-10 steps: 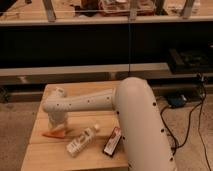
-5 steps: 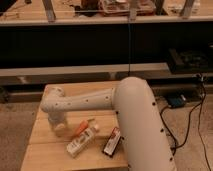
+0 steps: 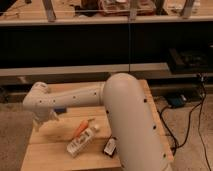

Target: Place the pepper on the white sponge

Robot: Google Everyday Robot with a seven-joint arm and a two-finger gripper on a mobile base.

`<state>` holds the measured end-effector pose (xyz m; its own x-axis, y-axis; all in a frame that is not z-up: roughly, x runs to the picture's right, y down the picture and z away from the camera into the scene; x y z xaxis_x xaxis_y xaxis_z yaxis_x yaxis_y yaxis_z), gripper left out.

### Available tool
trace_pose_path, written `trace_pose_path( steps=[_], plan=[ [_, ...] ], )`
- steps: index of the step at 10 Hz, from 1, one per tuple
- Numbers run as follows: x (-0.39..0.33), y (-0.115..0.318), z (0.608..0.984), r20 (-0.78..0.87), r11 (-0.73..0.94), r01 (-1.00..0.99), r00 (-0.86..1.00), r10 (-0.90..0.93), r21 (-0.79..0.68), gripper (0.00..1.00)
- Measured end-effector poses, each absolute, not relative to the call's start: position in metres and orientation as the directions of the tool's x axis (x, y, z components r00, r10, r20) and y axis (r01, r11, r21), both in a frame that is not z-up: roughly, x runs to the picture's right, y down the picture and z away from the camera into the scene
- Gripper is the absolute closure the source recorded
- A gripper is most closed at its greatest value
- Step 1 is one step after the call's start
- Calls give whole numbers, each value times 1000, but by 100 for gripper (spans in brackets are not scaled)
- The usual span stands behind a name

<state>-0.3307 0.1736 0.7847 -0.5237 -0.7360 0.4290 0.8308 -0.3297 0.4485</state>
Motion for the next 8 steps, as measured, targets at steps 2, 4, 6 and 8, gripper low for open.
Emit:
trace_pose_path(
  steps=[2, 4, 6, 8],
  plan=[
    [-308, 157, 775, 429, -302, 876, -454, -781, 376, 25],
    [-270, 137, 763, 425, -269, 915, -381, -821, 300, 25],
    [-228, 120, 753, 420, -219, 949, -299, -857, 228, 25],
    [-176, 106, 744, 423, -110, 987, -150, -894, 117, 25]
  ],
)
